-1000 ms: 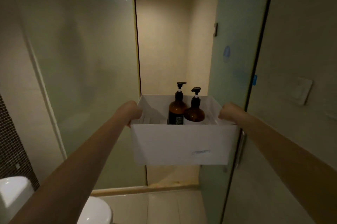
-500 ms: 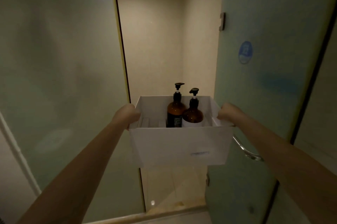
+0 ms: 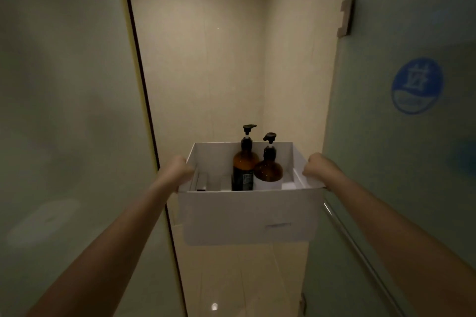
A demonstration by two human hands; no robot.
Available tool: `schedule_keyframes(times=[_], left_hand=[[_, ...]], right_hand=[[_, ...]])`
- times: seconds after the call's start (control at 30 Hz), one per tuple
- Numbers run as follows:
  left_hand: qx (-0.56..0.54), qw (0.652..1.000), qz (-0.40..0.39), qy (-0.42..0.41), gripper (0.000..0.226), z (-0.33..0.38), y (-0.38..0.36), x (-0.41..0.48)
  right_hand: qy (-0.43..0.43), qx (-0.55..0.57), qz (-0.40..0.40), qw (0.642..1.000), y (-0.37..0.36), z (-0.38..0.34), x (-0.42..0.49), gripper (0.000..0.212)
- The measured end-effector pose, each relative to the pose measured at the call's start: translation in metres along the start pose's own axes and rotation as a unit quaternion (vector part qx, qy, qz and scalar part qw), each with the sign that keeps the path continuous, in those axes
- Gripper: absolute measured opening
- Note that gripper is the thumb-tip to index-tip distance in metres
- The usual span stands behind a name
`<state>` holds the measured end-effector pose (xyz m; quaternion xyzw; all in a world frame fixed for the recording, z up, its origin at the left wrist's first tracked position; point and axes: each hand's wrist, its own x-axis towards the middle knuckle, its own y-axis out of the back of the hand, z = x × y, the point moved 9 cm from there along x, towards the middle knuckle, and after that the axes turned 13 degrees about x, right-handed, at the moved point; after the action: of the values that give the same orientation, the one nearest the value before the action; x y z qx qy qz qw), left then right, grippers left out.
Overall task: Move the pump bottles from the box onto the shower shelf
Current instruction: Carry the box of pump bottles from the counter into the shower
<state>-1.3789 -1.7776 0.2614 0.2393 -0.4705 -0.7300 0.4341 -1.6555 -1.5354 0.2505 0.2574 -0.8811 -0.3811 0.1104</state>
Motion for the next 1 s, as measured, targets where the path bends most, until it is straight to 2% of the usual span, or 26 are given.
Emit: schedule_keyframes(times=[0.2, 0.4, 0.57, 0.73, 1.0], left_hand=[[-0.032, 0.999, 0.000, -0.005, 0.026, 0.027, -0.023, 0.083], [0.026, 1.000, -0.003, -0.008, 0.028, 0.044, -0.043, 0.163], [0.055, 0.998, 0.000, -0.010, 0.026, 0.047, -0.051, 0.241], [0.053, 0.998, 0.029, -0.001, 0.026, 0.052, -0.035, 0.324], [0.057, 0.996, 0.061, 0.031, 0.026, 0.037, -0.026, 0.418]], right_hand=[[-0.014, -0.002, -0.012, 1.000, -0.015, -0.003, 0.086, 0.024], [-0.024, -0.015, -0.025, 0.999, -0.040, -0.006, 0.174, 0.023], [-0.004, -0.020, -0.035, 0.999, -0.062, -0.032, 0.255, 0.021], [0.020, -0.005, -0.032, 0.999, -0.080, -0.070, 0.333, 0.009], [0.049, -0.006, -0.041, 0.998, -0.107, -0.129, 0.425, 0.025]])
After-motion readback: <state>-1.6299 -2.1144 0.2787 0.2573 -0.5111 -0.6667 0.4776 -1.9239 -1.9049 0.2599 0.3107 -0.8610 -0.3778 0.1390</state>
